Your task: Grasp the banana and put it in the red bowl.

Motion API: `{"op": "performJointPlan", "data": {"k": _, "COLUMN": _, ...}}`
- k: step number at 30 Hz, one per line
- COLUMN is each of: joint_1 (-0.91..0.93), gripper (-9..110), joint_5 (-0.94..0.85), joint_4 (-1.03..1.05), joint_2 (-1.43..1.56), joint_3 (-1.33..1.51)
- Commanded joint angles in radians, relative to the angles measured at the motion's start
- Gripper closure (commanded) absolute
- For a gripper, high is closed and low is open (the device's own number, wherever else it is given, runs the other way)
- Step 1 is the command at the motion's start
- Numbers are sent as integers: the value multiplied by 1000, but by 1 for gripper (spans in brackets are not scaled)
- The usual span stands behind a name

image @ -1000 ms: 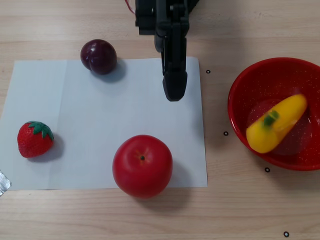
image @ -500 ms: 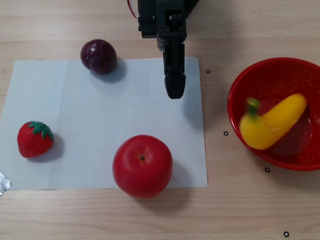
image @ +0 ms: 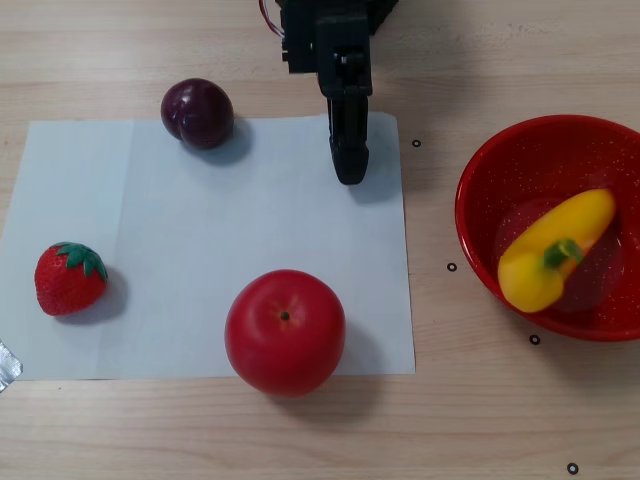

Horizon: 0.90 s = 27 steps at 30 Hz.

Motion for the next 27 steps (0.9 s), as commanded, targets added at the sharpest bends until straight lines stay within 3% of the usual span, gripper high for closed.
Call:
{"op": "performJointPlan", "data": {"k": 1, "joint_1": 8, "gripper": 101, "joint_5": -12, "joint_4": 87, "joint_2": -6, "joint_3": 6}}
{"op": "performJointPlan", "data": {"k": 27, "joint_1": 11, "gripper": 101, "joint_5": -12, "joint_4": 109, "joint_2": -8, "joint_3": 6}}
